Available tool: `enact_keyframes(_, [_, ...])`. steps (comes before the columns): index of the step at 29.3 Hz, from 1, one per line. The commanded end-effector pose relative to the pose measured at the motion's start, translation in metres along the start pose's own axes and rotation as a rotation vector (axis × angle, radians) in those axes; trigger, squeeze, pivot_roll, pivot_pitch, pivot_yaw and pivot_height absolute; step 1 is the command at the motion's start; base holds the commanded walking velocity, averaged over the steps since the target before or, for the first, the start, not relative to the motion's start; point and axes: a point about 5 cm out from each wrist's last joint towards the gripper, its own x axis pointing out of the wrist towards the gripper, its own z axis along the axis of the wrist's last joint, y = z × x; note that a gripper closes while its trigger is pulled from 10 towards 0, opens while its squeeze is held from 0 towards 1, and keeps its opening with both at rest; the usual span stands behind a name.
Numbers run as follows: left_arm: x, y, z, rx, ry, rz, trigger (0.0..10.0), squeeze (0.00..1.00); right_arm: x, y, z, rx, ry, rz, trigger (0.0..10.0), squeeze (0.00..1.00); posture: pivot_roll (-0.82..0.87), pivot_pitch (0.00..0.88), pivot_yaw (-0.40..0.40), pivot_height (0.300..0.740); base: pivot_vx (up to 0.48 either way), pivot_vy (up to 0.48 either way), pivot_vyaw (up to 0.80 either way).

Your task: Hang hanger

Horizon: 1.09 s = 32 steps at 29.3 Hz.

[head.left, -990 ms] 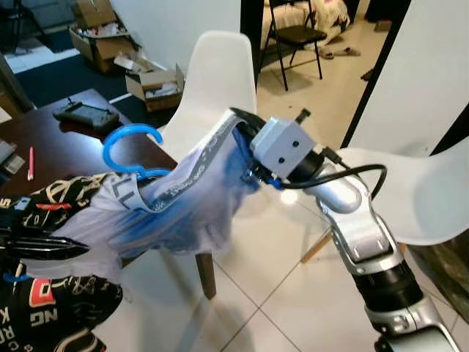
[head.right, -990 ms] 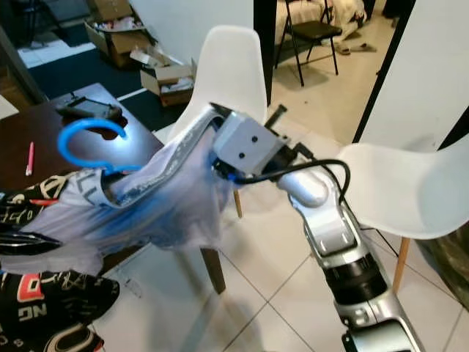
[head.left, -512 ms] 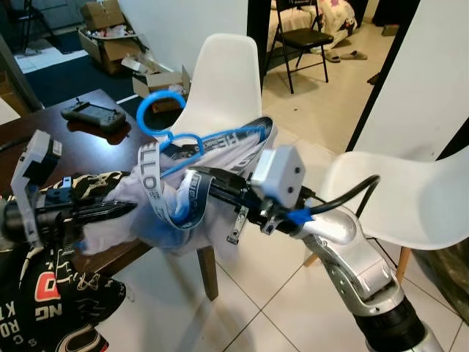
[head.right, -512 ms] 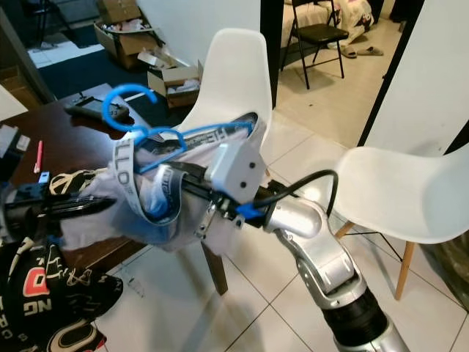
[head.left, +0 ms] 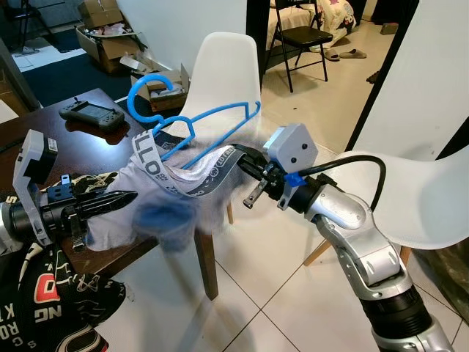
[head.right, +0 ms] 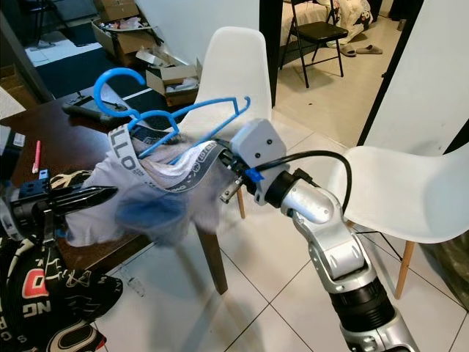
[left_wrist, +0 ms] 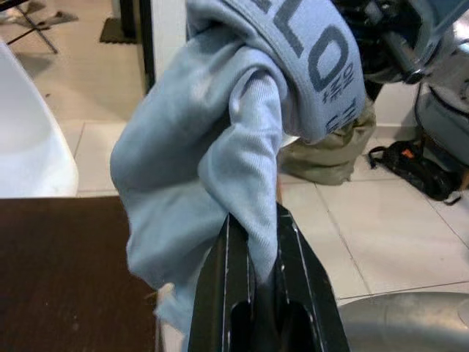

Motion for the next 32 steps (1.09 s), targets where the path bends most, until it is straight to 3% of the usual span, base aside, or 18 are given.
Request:
enact_keyframes(1, [-0.002,-0.001,0.003,0.02,-0.007,0.009,0.0,0.0,-0.002,0.0,0.002,0.024,-0.012,0.0,10.0,1.0,0.06,0.116,0.028,0.74,0.0,0.0,0.0])
enact_keyframes(7, [-0.001,-0.001,0.004,0.03,-0.005,0.015,0.0,0.0,-0.002,-0.003,0.009,0.045,-0.06,-0.014,10.0,1.0,0.06,0.111,0.028,0.74,0.0,0.0,0.0])
enact_keyframes(15, [-0.002,-0.001,0.007,0.037,-0.005,0.014,0.0,0.0,-0.002,-0.008,0.006,0.038,-0.035,-0.048,10.0,1.0,0.06,0.116,0.03,0.74,0.0,0.0,0.0])
enact_keyframes(17, [-0.003,0.0,0.009,0.041,-0.003,0.015,0.0,0.0,-0.004,-0.006,0.001,0.026,0.002,-0.022,10.0,1.0,0.06,0.118,0.03,0.74,0.0,0.0,0.0])
enact_keyframes(19, [-0.005,0.0,0.014,0.063,0.01,0.002,0.0,0.0,-0.013,0.013,-0.015,0.009,0.11,0.149,10.0,0.99,0.06,0.119,0.031,0.74,0.0,0.0,0.0])
enact_keyframes(22, [-0.006,0.001,0.016,0.071,0.013,-0.001,0.0,0.0,-0.016,0.021,-0.02,0.0,0.14,0.213,10.0,0.99,0.06,0.119,0.031,0.74,0.0,0.0,0.0])
enact_keyframes(23, [-0.007,0.002,0.02,0.082,0.011,-0.002,0.0,0.0,-0.019,0.027,-0.023,0.024,0.155,0.258,10.0,0.14,0.07,0.12,0.029,0.74,0.0,0.0,0.0])
enact_keyframes(24, [-0.007,0.002,0.02,0.082,0.011,-0.002,0.0,0.0,-0.019,0.027,-0.023,0.024,0.155,0.258,10.0,0.14,0.07,0.12,0.029,0.74,0.0,0.0,0.0])
enact_keyframes(25, [-0.008,0.004,0.026,0.1,0.009,-0.002,0.0,0.0,-0.02,0.033,-0.024,0.043,0.158,0.289,10.0,0.0,0.07,0.122,0.03,0.74,0.0,0.0,0.0])
enact_keyframes(27, [-0.008,0.005,0.033,0.118,0.0,-0.002,0.0,0.0,-0.02,0.037,-0.023,0.063,0.153,0.311,10.0,0.0,0.07,0.122,0.03,0.74,0.0,0.0,0.0])
enact_keyframes(28, [-0.008,0.006,0.039,0.135,-0.006,-0.002,0.0,0.0,-0.019,0.04,-0.023,0.075,0.15,0.321,1.1,0.0,0.07,0.121,0.029,0.74,0.0,0.0,0.0])
enact_keyframes(29, [-0.008,0.007,0.045,0.152,-0.017,-0.002,0.0,0.0,-0.018,0.044,-0.024,0.084,0.149,0.332,0.0,0.0,0.07,0.121,0.029,0.74,0.0,0.0,0.0])
enact_keyframes(30, [-0.008,0.008,0.053,0.17,-0.037,-0.006,0.0,0.0,-0.017,0.048,-0.025,0.089,0.151,0.342,1.6,0.0,0.07,0.12,0.029,0.74,0.0,0.0,0.0])
enact_keyframes(31, [-0.008,0.008,0.053,0.17,-0.037,-0.006,0.0,0.0,-0.017,0.048,-0.025,0.089,0.151,0.342,1.6,0.0,0.07,0.12,0.029,0.74,0.0,0.0,0.0])
enact_keyframes(32, [-0.006,0.006,0.059,0.185,-0.042,-0.019,0.0,0.0,-0.015,0.05,-0.027,0.09,0.155,0.339,10.0,0.0,0.07,0.119,0.026,0.74,0.0,0.0,0.0])
